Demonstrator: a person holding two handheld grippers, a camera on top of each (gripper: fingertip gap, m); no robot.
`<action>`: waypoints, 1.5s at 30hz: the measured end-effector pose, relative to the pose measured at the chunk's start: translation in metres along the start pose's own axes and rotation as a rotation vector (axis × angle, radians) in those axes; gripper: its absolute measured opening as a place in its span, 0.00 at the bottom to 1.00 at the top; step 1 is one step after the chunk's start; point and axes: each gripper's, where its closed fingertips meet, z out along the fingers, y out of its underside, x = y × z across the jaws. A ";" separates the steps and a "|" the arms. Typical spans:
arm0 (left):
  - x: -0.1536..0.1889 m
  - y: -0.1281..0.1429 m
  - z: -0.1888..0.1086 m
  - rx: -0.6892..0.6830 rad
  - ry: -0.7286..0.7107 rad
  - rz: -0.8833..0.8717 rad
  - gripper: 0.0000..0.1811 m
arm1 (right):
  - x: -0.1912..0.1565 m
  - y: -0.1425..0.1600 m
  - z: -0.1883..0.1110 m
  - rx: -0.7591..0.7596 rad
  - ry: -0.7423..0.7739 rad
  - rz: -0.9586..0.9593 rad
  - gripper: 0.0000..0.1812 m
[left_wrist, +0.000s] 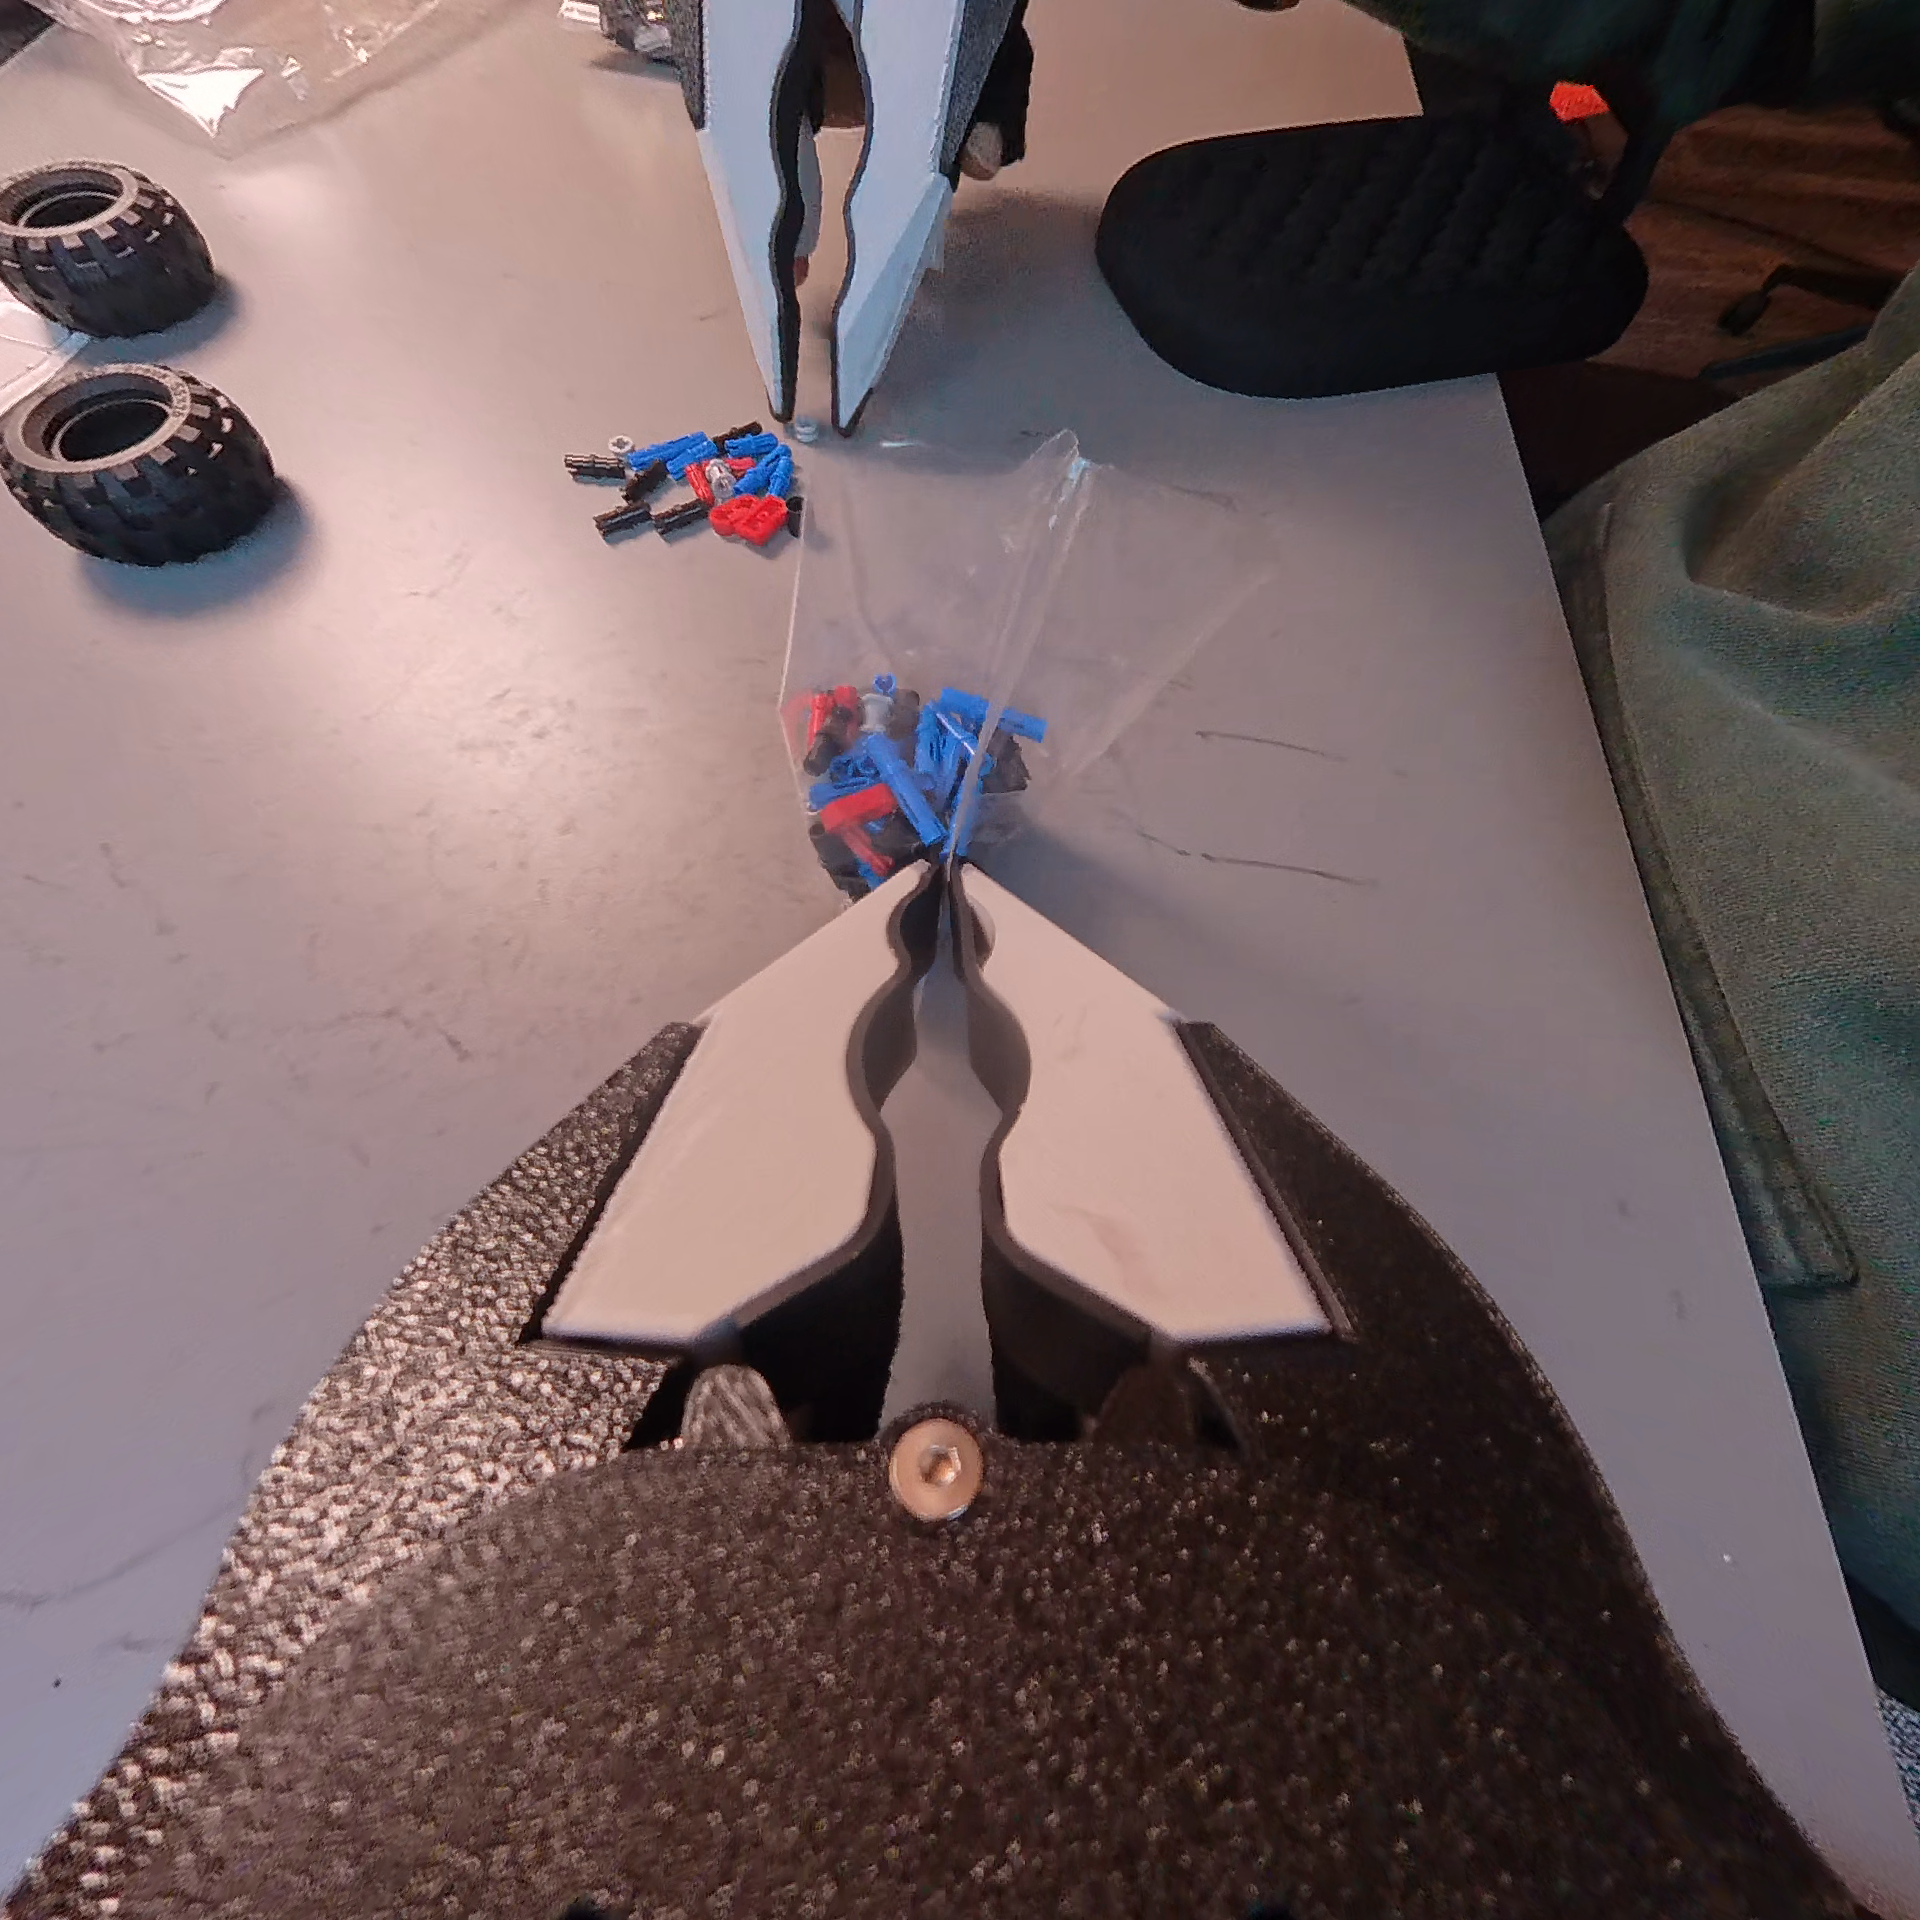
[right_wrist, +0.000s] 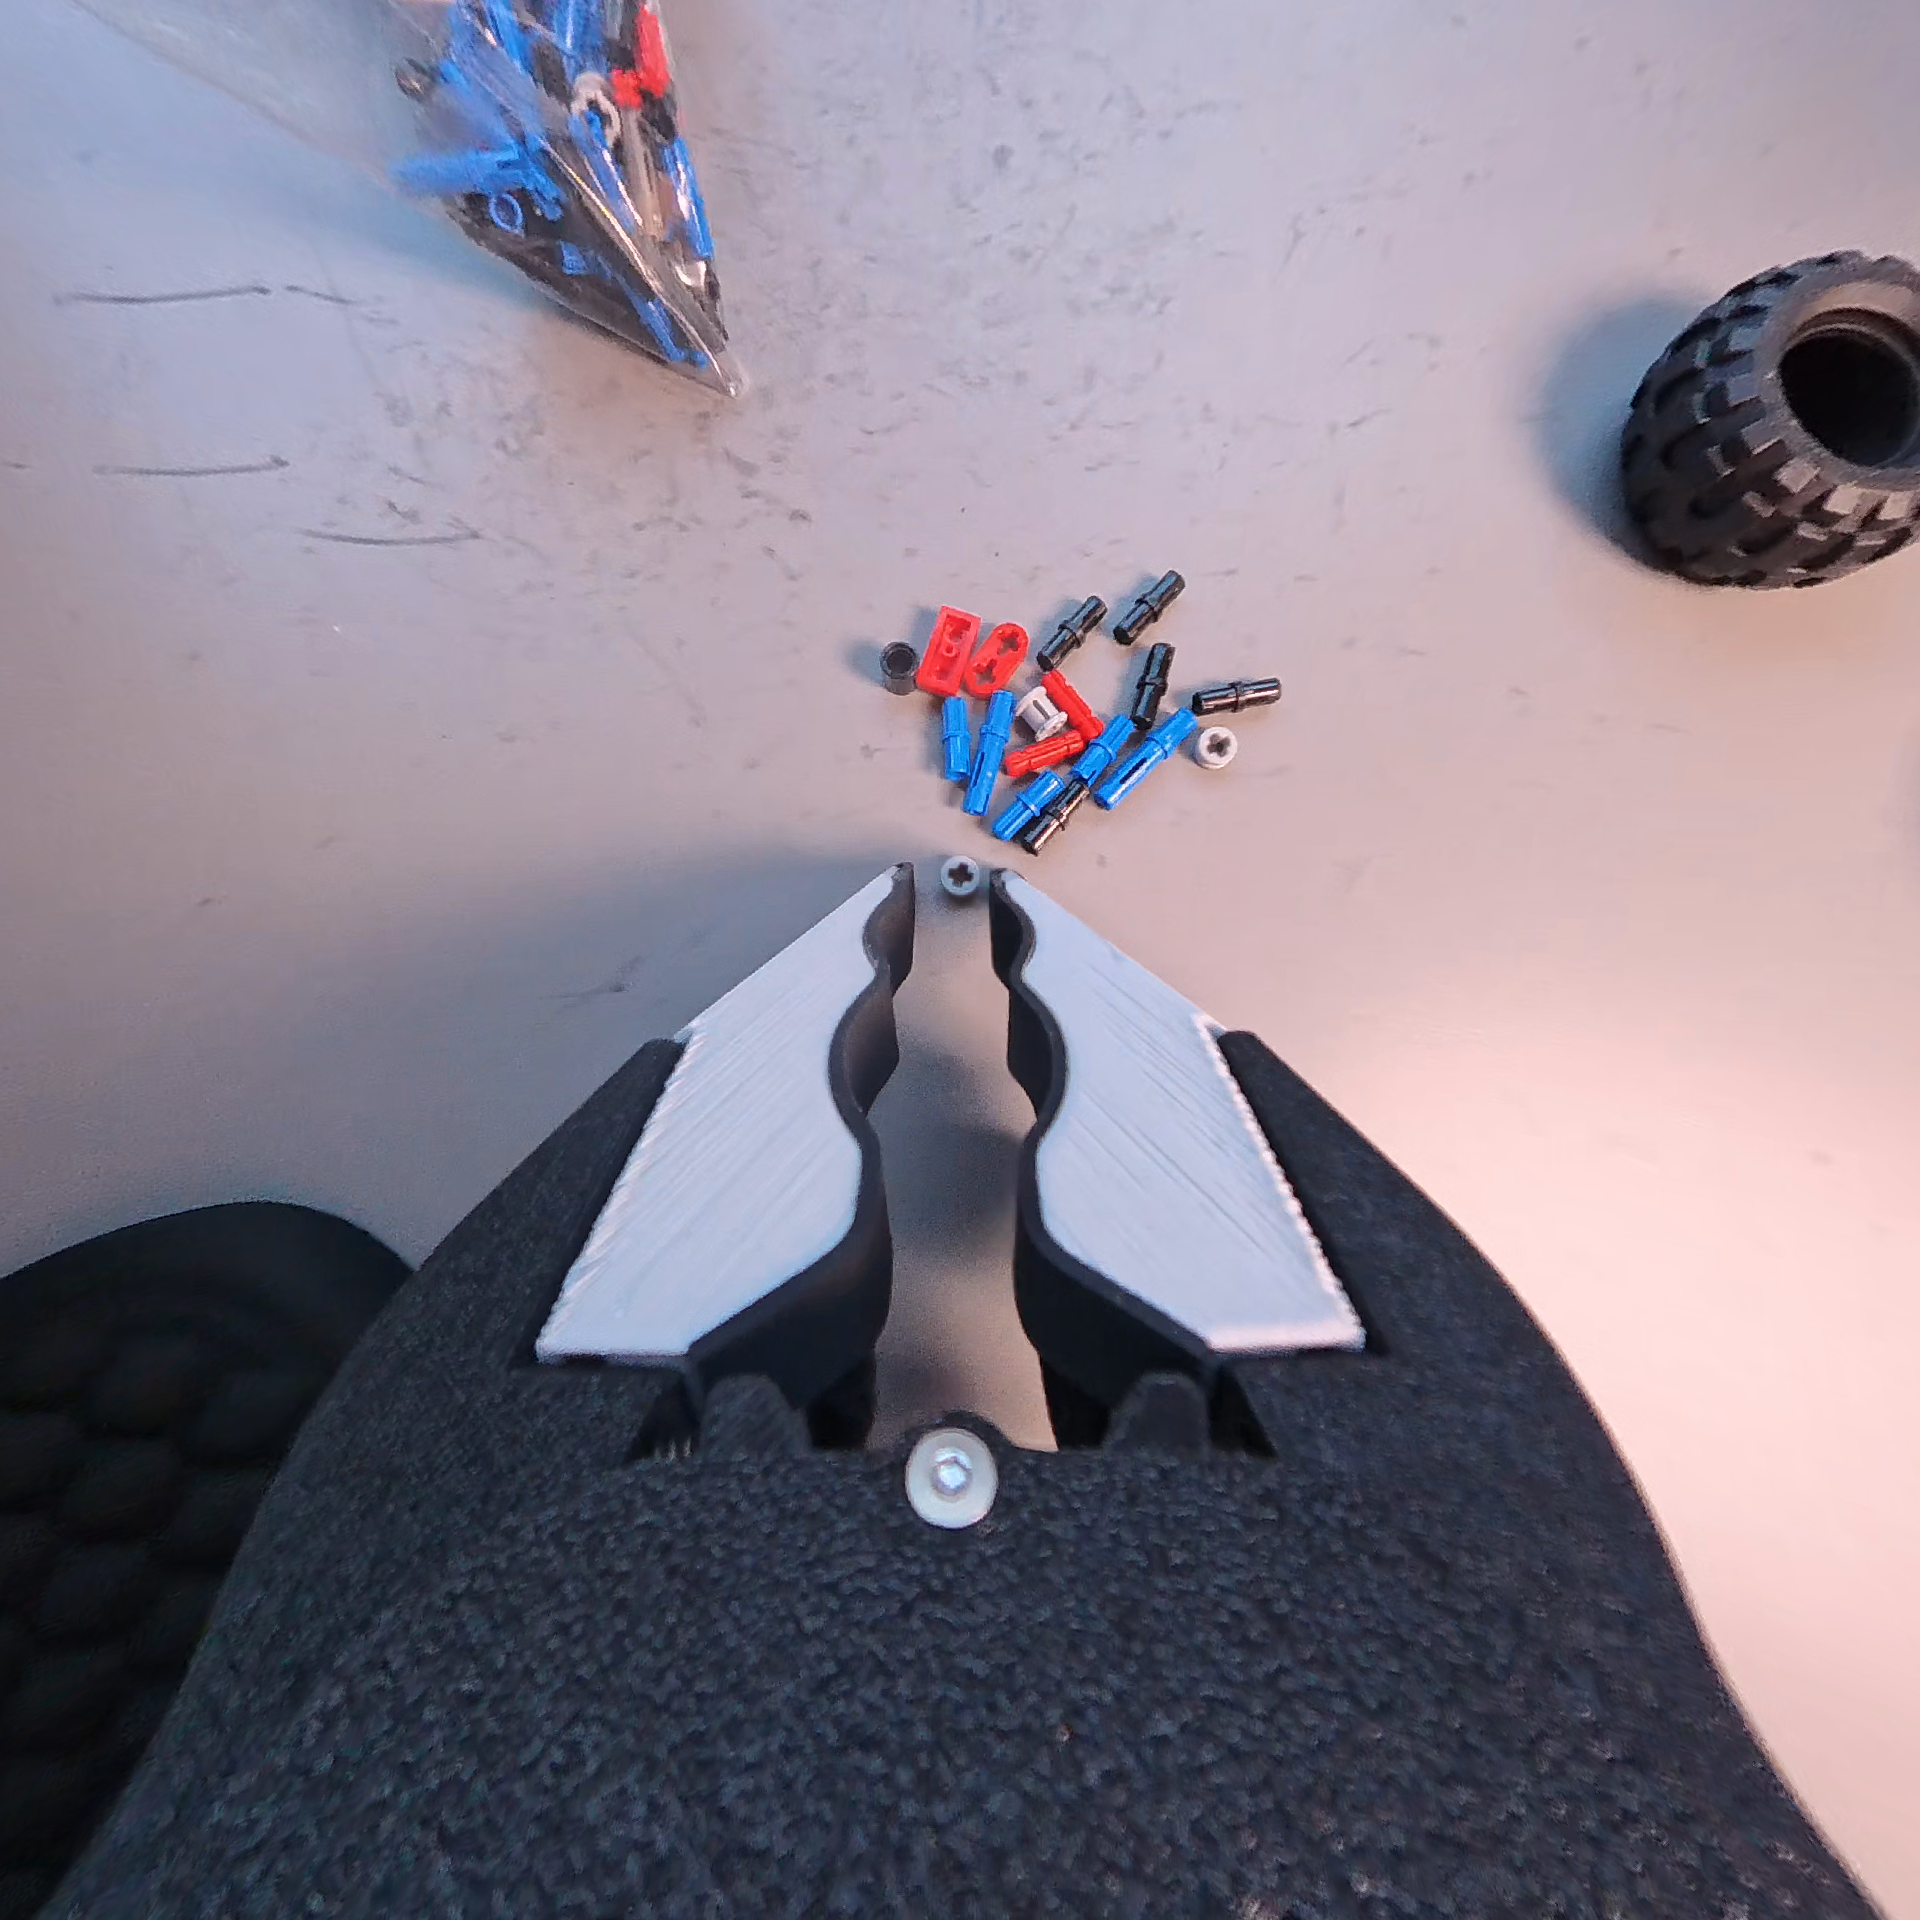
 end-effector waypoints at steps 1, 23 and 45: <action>0.000 0.000 0.000 0.000 -0.001 -0.001 0.00 | 0.000 -0.002 0.000 0.015 -0.003 0.002 0.05; -0.003 0.003 -0.007 -0.009 -0.009 0.013 0.00 | -0.056 -0.147 -0.012 0.336 -0.130 -0.236 0.10; -0.002 0.003 -0.005 -0.011 -0.004 0.000 0.01 | -0.013 -0.041 0.020 0.009 -0.047 -0.162 0.00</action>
